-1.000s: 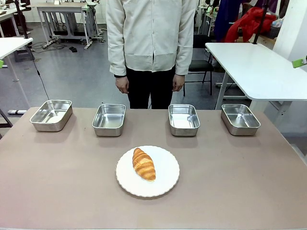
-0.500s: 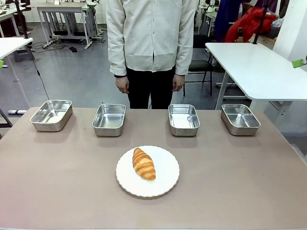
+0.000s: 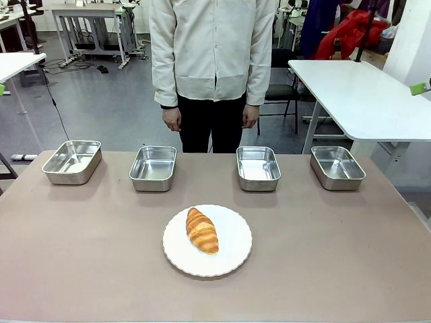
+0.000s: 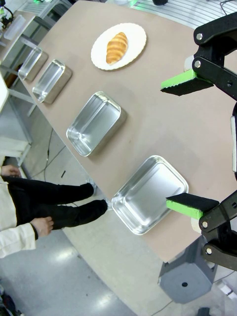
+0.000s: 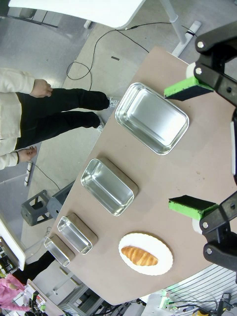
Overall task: Place the bread in the container.
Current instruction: Place the Butter Roll into the Airtight Container indicated by the human.
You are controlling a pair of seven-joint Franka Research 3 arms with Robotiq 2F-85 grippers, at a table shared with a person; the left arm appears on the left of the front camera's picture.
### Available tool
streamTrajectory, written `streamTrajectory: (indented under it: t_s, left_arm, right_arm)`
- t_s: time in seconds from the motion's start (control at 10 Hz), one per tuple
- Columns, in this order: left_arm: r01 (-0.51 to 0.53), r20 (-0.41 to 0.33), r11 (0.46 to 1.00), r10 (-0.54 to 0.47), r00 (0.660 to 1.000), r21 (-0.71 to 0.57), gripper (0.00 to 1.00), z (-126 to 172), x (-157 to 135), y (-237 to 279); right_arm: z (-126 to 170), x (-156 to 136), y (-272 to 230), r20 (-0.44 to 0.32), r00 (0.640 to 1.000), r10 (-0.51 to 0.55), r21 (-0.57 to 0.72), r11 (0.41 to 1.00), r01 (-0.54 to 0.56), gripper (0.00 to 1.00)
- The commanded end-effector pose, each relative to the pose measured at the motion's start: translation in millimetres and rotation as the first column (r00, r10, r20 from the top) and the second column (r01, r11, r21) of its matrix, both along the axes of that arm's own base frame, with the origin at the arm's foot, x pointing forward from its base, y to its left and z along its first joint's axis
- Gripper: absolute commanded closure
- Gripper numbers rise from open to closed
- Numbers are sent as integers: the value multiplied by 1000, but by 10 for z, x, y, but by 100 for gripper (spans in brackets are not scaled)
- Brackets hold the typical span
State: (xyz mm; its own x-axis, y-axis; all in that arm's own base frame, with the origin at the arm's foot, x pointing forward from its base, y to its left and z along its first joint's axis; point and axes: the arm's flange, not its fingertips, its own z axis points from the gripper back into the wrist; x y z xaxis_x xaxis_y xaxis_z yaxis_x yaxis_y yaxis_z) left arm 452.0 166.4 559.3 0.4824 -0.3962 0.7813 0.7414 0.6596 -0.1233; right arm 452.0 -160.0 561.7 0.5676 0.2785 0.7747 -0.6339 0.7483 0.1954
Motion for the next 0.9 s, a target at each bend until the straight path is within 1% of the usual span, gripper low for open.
streamTrajectory:
  t_s: [0.0,0.8]
  left_arm:
    - [5,4,1000,-5,1000,-3,0,8,1,-3]
    - [5,4,1000,-5,1000,-3,0,8,1,-3]
  right_arm:
    - [4,13,4,12,1000,6,9,1000,-6,0]
    - [4,13,4,12,1000,6,9,1000,-6,0]
